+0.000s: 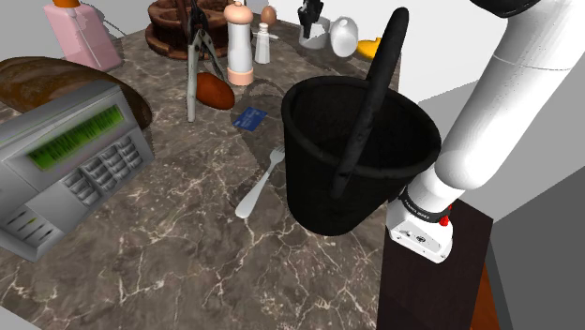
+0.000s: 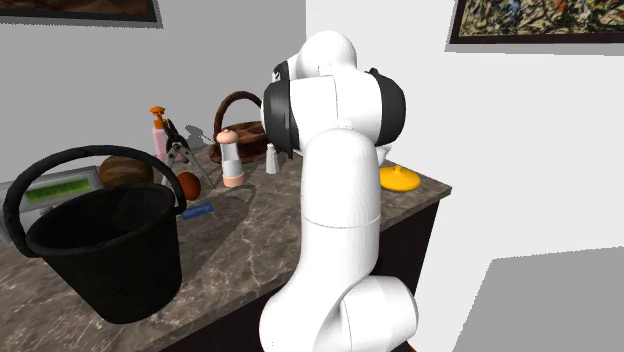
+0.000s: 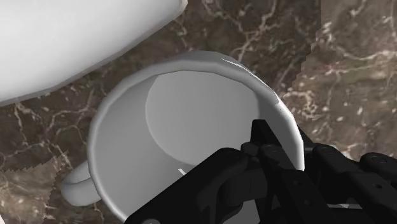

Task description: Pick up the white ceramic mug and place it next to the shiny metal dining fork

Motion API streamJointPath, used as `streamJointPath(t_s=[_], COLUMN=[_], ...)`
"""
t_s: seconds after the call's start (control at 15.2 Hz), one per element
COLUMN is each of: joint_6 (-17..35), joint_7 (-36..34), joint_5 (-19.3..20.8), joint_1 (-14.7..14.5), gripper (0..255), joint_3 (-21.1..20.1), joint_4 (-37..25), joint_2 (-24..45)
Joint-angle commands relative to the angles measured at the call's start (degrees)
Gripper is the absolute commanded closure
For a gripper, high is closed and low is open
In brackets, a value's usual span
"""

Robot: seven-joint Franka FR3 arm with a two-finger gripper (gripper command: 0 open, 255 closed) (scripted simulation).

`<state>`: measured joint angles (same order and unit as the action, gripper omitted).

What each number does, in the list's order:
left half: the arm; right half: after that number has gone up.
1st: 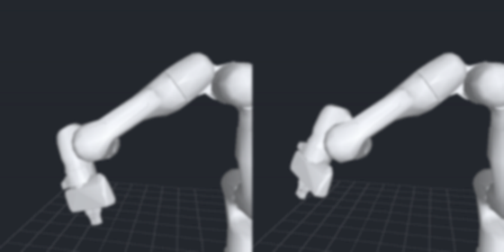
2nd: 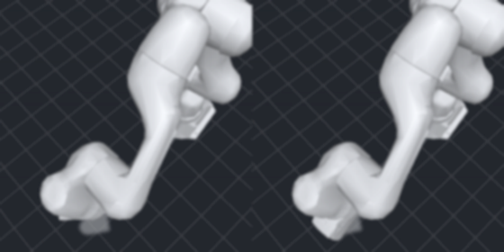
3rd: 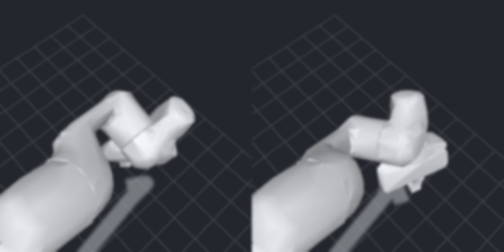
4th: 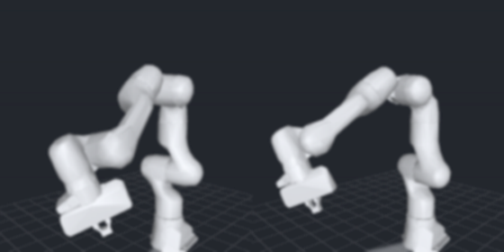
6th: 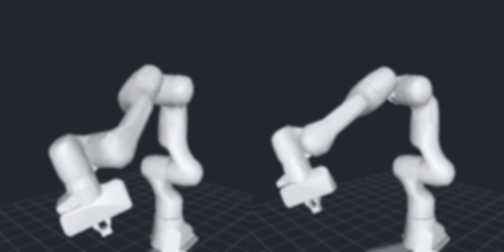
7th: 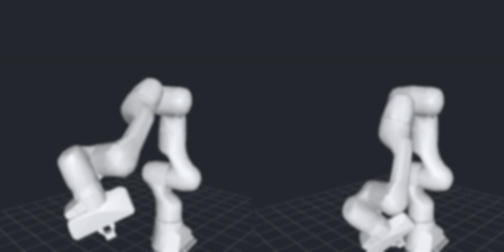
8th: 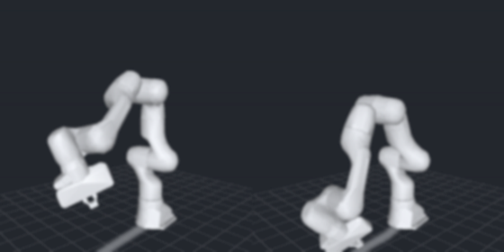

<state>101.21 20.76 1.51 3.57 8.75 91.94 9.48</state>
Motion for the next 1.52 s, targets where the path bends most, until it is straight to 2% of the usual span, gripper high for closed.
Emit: streamJointPath(t_s=[0.0, 0.73, 1.45], joint_6=[-1.67, -10.71, -20.77], joint_7=[0.12, 0.61, 1.29], joint_5=[-0.04, -0.29, -0.91], joint_1=[0.05, 0.26, 0.82], gripper=[255, 255, 255], joint_3=[0.03, 0.12, 0.27], joint_4=[-1.81, -12.33, -26.28], joint_2=[0.16, 1.63, 5.55])
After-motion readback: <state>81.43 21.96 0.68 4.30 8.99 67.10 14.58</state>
